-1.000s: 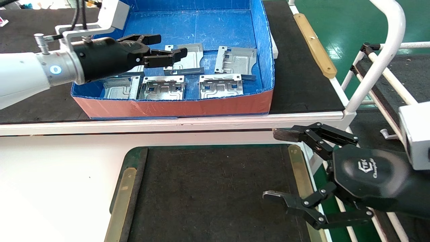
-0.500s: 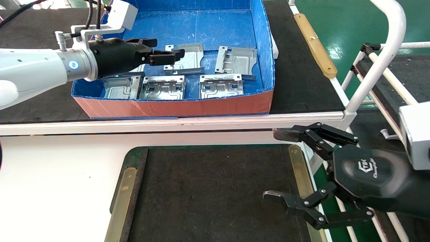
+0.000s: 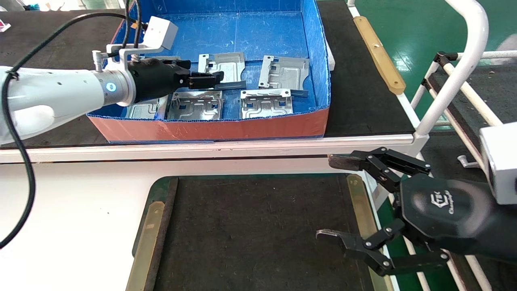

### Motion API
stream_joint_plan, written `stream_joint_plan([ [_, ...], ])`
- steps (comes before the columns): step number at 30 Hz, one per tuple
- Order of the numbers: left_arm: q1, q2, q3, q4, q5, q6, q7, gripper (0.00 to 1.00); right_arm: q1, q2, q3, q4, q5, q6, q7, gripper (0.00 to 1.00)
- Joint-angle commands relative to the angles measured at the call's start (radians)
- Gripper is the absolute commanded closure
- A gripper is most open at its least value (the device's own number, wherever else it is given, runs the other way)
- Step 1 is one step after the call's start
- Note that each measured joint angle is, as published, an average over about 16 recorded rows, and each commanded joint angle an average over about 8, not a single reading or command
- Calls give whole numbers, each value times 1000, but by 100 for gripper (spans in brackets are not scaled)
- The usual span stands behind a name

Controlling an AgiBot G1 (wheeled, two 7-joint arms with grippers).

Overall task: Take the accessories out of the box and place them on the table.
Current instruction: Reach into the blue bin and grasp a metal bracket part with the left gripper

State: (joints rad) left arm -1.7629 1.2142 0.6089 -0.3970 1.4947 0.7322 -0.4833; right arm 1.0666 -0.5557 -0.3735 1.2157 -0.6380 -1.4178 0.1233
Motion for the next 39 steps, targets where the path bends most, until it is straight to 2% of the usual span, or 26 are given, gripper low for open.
stream_joint_plan([
  [1, 1, 10, 4, 9, 6, -13, -3, 0, 0, 0, 0, 0, 0, 0, 0, 0],
  [4, 0, 20, 6, 20, 11, -26, -6, 0, 0, 0, 0, 0, 0, 0, 0, 0],
  [5, -1, 22, 6, 23, 12, -28, -6, 4, 0, 0, 0, 0, 0, 0, 0, 0],
  [6, -1, 24, 6, 24, 12, -30, -6, 16, 0, 0, 0, 0, 0, 0, 0, 2],
  [8, -2, 26, 7, 27, 13, -33, -6, 41, 0, 0, 0, 0, 0, 0, 0, 22],
  [12, -2, 27, 7, 28, 13, -34, -6, 91, 0, 0, 0, 0, 0, 0, 0, 72],
  [13, -2, 26, 6, 27, 13, -33, -6, 99, 0, 0, 0, 0, 0, 0, 0, 84],
  [14, -2, 26, 6, 27, 13, -33, -6, 100, 0, 0, 0, 0, 0, 0, 0, 94],
  [16, -2, 25, 6, 26, 12, -31, -6, 100, 0, 0, 0, 0, 0, 0, 0, 100],
  [39, -1, 20, 5, 21, 9, -25, -6, 100, 0, 0, 0, 0, 0, 0, 0, 100],
])
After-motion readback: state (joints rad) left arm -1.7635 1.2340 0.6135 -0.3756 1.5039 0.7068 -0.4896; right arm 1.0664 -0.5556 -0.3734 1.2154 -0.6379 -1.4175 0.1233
